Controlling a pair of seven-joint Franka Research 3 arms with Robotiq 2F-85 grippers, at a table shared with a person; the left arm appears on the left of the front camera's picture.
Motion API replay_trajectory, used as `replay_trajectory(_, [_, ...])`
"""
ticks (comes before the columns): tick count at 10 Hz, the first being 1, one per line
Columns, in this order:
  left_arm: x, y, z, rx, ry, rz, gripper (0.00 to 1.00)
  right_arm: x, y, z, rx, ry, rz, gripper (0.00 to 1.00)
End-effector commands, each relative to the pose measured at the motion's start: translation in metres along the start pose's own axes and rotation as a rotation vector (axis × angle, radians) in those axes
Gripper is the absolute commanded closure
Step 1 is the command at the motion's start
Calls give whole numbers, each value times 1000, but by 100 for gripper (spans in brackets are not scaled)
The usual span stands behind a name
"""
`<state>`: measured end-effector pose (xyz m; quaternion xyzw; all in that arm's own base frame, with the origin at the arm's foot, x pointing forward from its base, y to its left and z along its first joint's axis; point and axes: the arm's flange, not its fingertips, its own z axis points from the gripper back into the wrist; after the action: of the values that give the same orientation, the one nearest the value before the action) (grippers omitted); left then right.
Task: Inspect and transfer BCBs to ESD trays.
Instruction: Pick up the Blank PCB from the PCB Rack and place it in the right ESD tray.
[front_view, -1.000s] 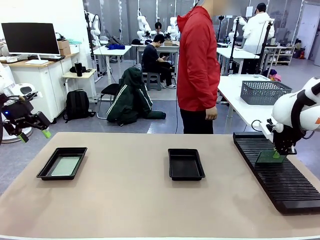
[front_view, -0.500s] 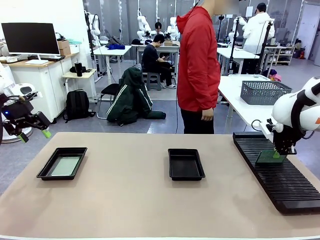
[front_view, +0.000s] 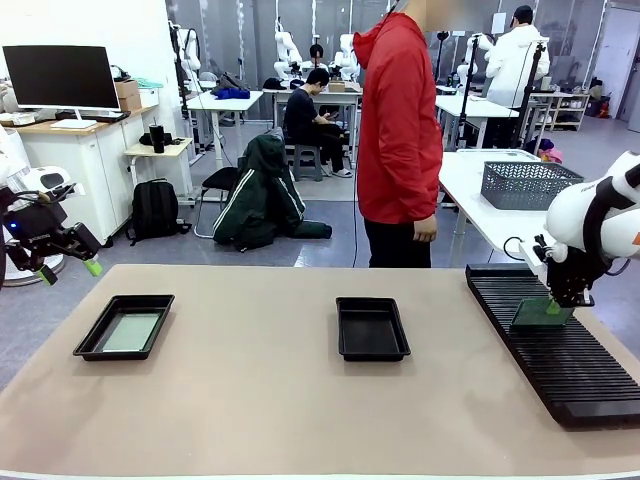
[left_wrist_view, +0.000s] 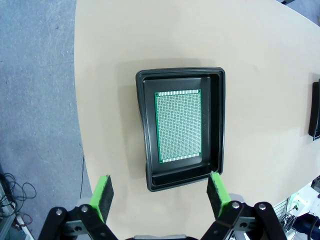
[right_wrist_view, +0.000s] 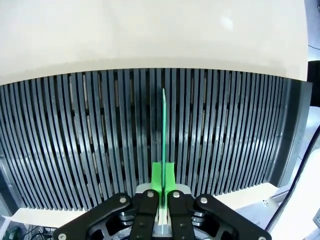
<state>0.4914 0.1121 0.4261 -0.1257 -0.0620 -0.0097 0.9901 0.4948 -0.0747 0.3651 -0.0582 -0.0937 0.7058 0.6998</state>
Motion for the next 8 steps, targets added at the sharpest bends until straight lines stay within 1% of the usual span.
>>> replay_trajectory(1, [0, 1, -2, 1, -7, 5, 0, 4, -6, 26, 41, 38, -34, 97])
replay_trajectory(3, [0, 1, -2, 1, -7, 5, 0, 6, -17, 50, 68, 71, -62, 97])
replay_trajectory(4, [0, 1, -2, 1, -7, 5, 0, 8, -21, 65, 95, 68, -72, 97])
replay_trajectory(5, [0, 1, -2, 1, -7, 5, 0, 10, -25, 84, 122, 48, -94, 97])
replay_trajectory(8, [0, 1, -2, 1, -7, 5, 0, 16, -32, 150, 174, -55, -195, 97])
